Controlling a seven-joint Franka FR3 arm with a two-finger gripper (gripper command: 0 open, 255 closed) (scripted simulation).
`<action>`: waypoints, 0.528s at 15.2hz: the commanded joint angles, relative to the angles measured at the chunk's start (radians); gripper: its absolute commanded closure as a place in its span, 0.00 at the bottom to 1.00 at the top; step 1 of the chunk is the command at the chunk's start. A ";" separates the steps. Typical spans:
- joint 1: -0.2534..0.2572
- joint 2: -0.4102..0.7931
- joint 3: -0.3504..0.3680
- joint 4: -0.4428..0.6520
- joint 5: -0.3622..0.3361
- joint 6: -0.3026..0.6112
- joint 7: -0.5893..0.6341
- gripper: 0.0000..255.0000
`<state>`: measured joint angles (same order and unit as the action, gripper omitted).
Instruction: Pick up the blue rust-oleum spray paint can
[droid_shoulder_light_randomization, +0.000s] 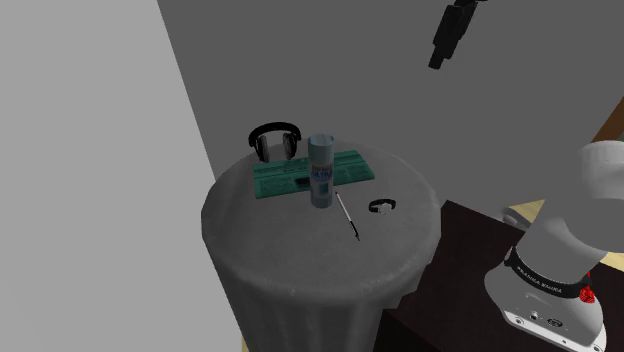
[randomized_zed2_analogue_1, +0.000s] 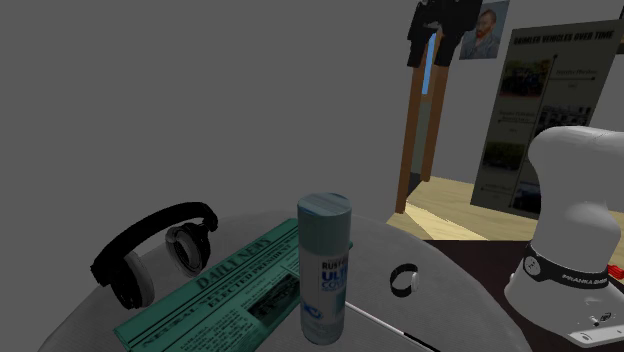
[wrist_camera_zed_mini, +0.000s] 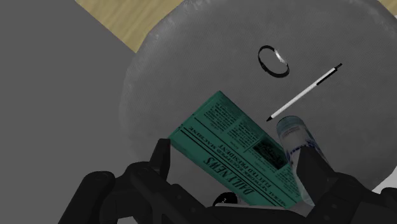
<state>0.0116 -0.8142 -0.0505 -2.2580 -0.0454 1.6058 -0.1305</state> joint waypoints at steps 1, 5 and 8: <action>0.000 0.000 0.000 0.000 0.000 0.000 0.000 0.00; 0.016 0.104 0.052 0.006 0.034 0.070 0.065 0.00; 0.027 0.191 0.089 0.023 0.054 0.120 0.113 0.00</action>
<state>0.0345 -0.6464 0.0253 -2.2365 0.0013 1.7103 -0.0354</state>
